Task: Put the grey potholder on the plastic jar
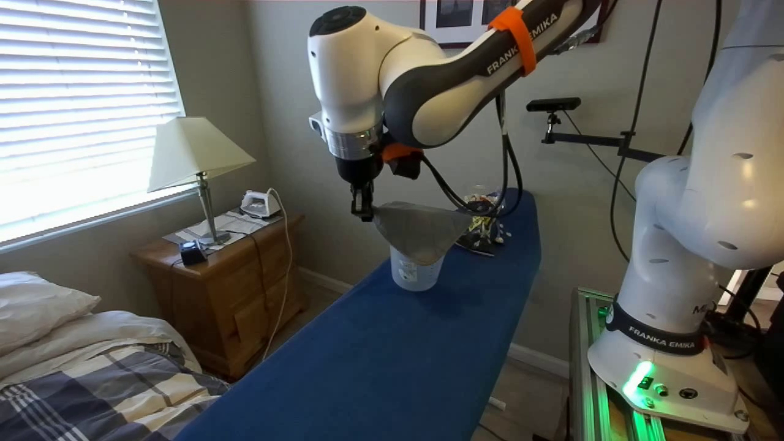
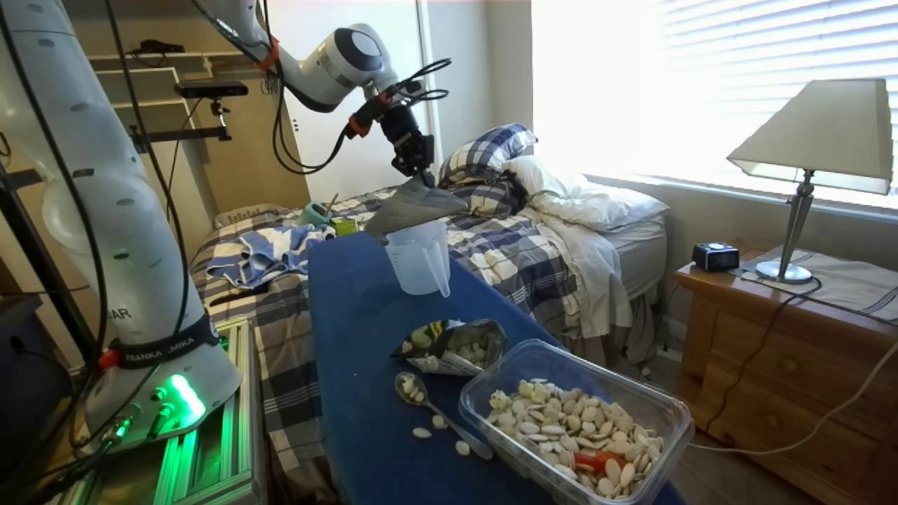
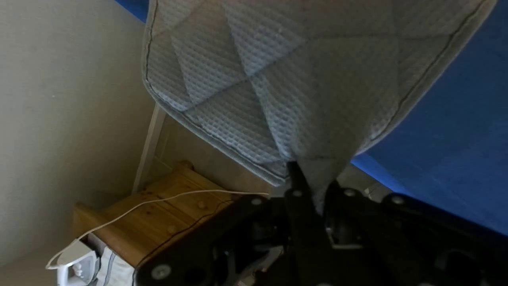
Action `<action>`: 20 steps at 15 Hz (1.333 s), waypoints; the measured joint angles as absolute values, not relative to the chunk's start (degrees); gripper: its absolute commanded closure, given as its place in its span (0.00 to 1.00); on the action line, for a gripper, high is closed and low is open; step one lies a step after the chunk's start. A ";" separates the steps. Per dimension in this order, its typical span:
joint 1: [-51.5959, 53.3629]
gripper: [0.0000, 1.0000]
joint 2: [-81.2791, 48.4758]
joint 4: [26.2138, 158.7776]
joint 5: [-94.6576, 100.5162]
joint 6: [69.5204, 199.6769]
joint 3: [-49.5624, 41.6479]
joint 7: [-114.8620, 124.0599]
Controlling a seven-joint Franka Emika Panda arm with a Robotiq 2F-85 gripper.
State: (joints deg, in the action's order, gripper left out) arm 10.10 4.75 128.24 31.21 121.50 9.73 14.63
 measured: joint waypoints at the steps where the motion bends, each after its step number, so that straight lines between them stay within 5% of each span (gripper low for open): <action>1: 9.88 0.97 5.10 128.93 31.43 122.56 9.73 14.69; 20: 6.59 0.97 8.08 134.94 32.67 130.60 9.71 15.69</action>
State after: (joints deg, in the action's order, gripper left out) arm 6.59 8.08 134.94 32.67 130.60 9.71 15.69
